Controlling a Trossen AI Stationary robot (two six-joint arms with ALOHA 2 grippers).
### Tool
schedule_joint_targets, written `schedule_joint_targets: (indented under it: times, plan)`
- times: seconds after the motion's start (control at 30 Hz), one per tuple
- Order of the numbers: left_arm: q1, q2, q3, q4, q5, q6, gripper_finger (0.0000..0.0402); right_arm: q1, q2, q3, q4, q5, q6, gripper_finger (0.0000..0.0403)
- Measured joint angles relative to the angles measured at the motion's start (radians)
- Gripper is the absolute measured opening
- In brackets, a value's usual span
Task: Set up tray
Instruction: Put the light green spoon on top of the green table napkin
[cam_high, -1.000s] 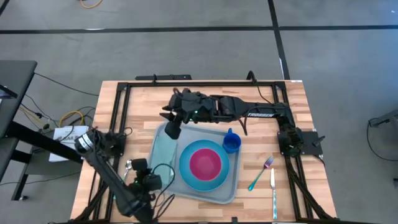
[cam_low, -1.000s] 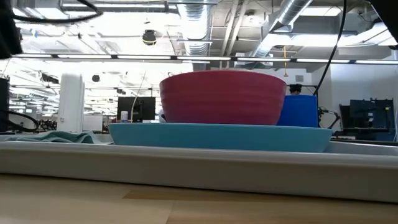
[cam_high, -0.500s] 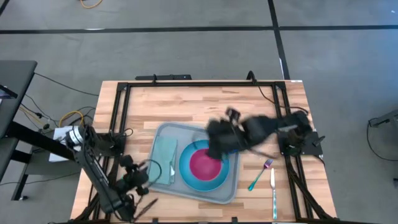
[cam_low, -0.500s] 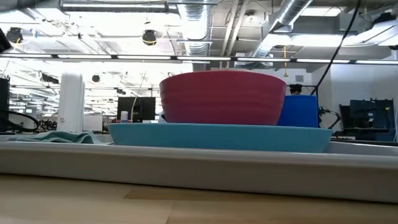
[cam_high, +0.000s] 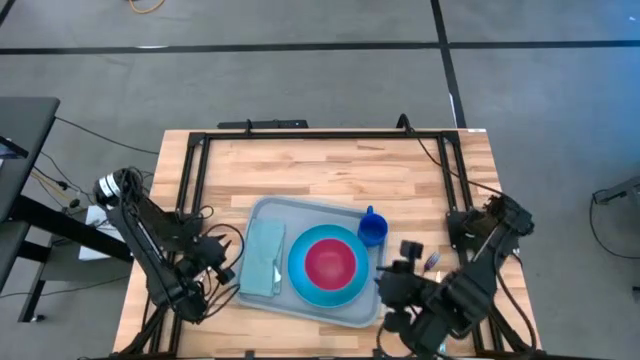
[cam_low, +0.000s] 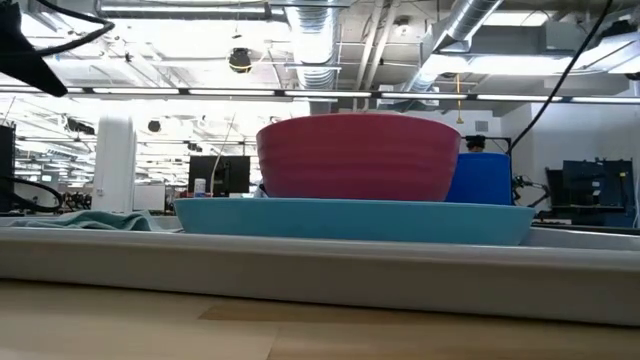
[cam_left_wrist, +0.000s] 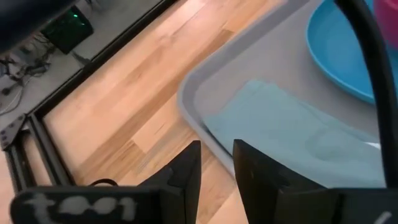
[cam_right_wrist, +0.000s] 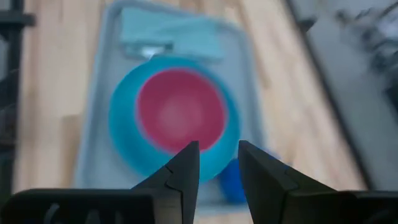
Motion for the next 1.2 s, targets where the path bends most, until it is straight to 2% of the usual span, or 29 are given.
schedule_joint_targets:
  times: [0.17,0.3,0.43,0.6,0.8,1.03,1.2]
  plan:
    - [0.0,-0.007,0.0,-0.001,0.0,0.013,0.0084,0.055,0.0,-0.062,0.002,-0.13,0.186,0.0102]
    - [0.008,-0.007,0.0,-0.002,0.0,0.033,0.0084,0.066,-0.001,-0.086,0.151,-0.188,0.317,0.0102]
    - [0.009,-0.007,0.0,0.001,-0.005,0.016,0.0084,0.055,0.0,-0.087,0.276,-0.257,0.25,0.0102]
    - [0.009,-0.006,0.0,0.041,-0.005,0.015,0.0084,0.05,0.0,-0.087,0.332,-0.334,0.293,0.0102]
    - [0.01,-0.006,0.0,0.064,-0.006,0.03,0.0084,0.055,0.0,-0.087,0.466,-0.436,0.254,0.0102]
    - [0.01,-0.006,0.001,0.069,-0.006,0.032,0.0084,0.031,0.0,-0.087,0.666,-0.439,0.229,0.0102]
    - [0.01,-0.006,0.001,0.069,-0.014,0.033,0.0084,-0.009,0.0,-0.087,0.662,-0.482,0.177,0.0102]
